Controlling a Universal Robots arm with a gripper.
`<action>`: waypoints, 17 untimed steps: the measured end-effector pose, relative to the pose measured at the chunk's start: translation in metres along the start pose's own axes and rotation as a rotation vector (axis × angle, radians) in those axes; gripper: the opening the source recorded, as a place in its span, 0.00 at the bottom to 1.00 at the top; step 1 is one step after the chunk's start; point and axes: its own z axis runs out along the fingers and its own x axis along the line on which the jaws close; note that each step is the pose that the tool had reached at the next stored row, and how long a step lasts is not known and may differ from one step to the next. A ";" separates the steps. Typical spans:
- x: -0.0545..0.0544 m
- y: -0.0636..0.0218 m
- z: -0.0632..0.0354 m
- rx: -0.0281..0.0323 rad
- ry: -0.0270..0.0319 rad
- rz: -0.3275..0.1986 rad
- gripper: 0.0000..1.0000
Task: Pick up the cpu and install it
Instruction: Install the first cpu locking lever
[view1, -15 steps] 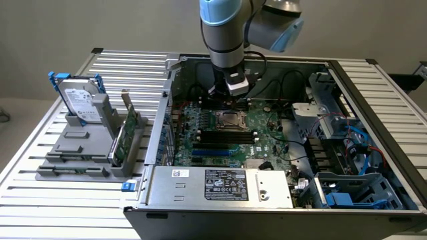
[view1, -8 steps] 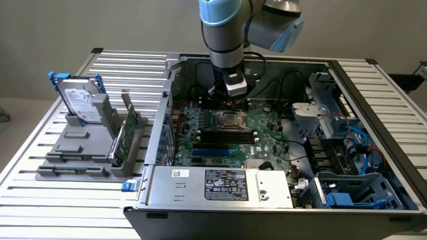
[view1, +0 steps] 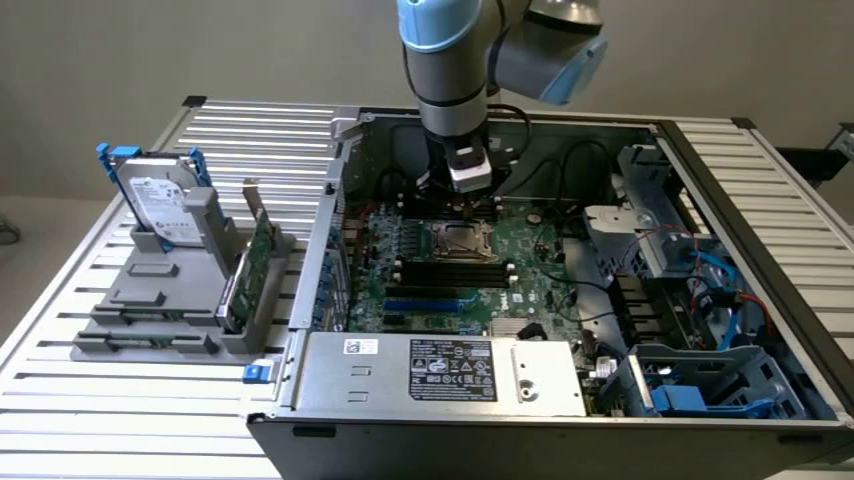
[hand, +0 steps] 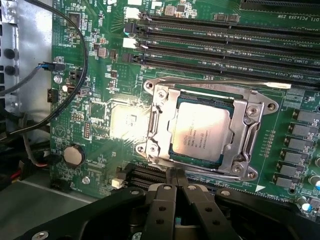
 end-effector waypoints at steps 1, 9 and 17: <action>0.000 -0.0002 0.0002 -0.0009 0.0004 0.004 0.11; 0.000 -0.0015 0.0015 -0.0075 0.0029 0.032 0.11; 0.001 -0.0024 0.0021 -0.0130 0.0052 0.057 0.11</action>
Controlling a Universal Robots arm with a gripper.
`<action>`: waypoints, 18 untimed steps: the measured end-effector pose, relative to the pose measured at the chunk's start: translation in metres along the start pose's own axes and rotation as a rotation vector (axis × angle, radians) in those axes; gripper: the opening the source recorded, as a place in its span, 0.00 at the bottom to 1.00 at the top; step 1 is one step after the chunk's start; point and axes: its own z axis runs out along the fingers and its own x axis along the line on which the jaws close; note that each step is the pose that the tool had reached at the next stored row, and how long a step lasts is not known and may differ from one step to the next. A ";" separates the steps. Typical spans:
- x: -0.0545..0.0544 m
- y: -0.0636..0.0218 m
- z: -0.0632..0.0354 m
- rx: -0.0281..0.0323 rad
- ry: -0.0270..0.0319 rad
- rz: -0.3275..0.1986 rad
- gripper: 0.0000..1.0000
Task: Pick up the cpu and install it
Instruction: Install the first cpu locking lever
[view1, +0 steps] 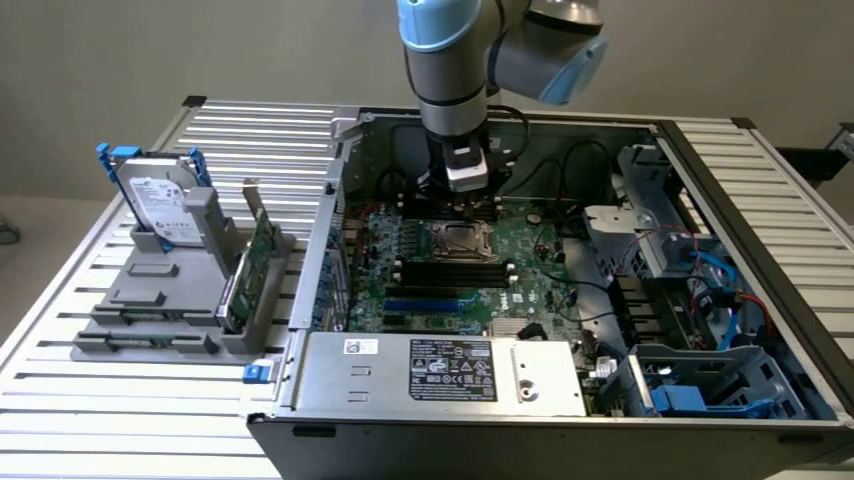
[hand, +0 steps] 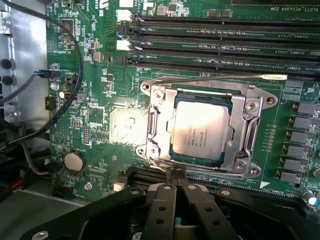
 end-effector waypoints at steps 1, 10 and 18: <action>0.000 0.0000 0.0000 -0.0007 0.0003 0.003 0.11; 0.000 -0.0003 0.0001 -0.0084 0.0030 0.033 0.11; 0.000 -0.0003 0.0007 -0.0156 0.0051 0.058 0.11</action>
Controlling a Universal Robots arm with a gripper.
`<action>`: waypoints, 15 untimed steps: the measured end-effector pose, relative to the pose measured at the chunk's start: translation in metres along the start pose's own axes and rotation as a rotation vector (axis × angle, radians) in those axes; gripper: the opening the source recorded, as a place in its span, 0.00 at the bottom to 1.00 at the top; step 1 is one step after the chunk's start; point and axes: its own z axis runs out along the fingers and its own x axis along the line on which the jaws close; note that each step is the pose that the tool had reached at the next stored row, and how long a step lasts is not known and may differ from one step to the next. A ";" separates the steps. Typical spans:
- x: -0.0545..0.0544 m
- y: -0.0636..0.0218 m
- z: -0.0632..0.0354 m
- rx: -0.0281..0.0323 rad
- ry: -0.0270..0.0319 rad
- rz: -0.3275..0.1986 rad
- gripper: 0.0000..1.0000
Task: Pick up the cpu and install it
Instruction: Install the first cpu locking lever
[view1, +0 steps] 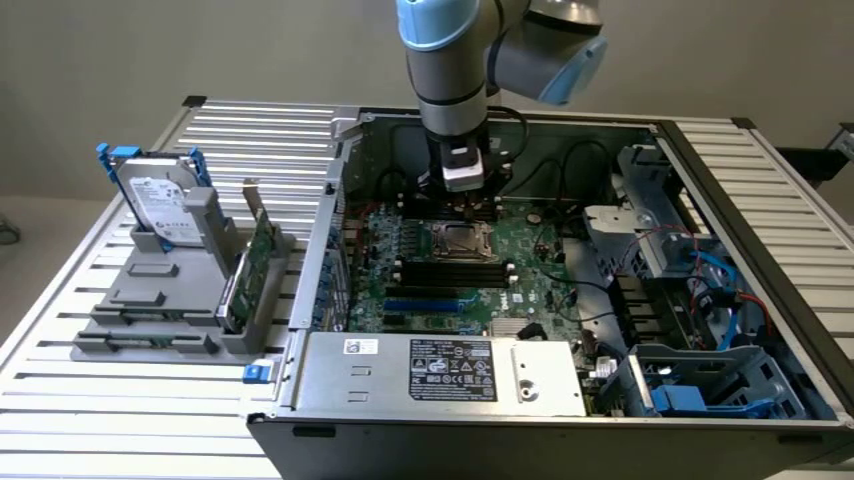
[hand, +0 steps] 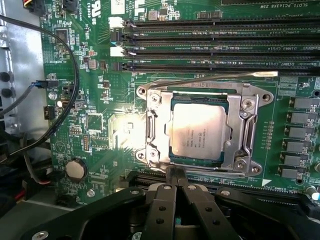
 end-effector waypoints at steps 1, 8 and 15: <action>0.000 0.0000 0.0000 -0.0010 0.0003 0.003 0.11; 0.000 -0.0003 0.0000 -0.0082 0.0022 0.027 0.11; 0.000 -0.0012 0.0002 -0.0121 0.0038 0.045 0.11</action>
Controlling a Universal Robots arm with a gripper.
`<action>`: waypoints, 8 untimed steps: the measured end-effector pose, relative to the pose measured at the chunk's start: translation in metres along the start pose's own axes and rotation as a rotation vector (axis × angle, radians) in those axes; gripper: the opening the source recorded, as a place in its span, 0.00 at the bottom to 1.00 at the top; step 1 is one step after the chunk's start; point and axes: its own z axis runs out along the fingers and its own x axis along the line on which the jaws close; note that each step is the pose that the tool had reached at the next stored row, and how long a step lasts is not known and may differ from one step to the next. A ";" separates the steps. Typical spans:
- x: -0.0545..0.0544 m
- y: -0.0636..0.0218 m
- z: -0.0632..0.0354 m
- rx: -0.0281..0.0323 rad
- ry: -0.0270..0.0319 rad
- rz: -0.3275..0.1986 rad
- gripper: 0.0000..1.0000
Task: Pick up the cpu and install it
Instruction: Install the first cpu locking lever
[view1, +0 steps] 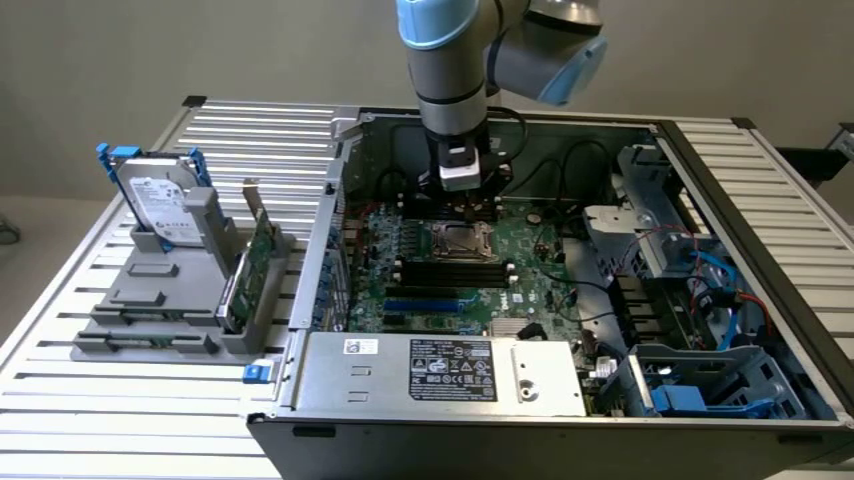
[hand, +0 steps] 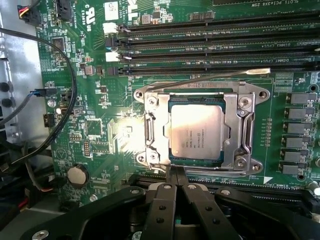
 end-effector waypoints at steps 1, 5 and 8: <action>0.000 0.0000 0.0001 0.0000 0.0001 0.001 0.11; 0.001 -0.0001 0.0007 0.0028 0.0002 0.003 0.11; 0.001 -0.0001 0.0013 0.0081 0.0002 0.005 0.11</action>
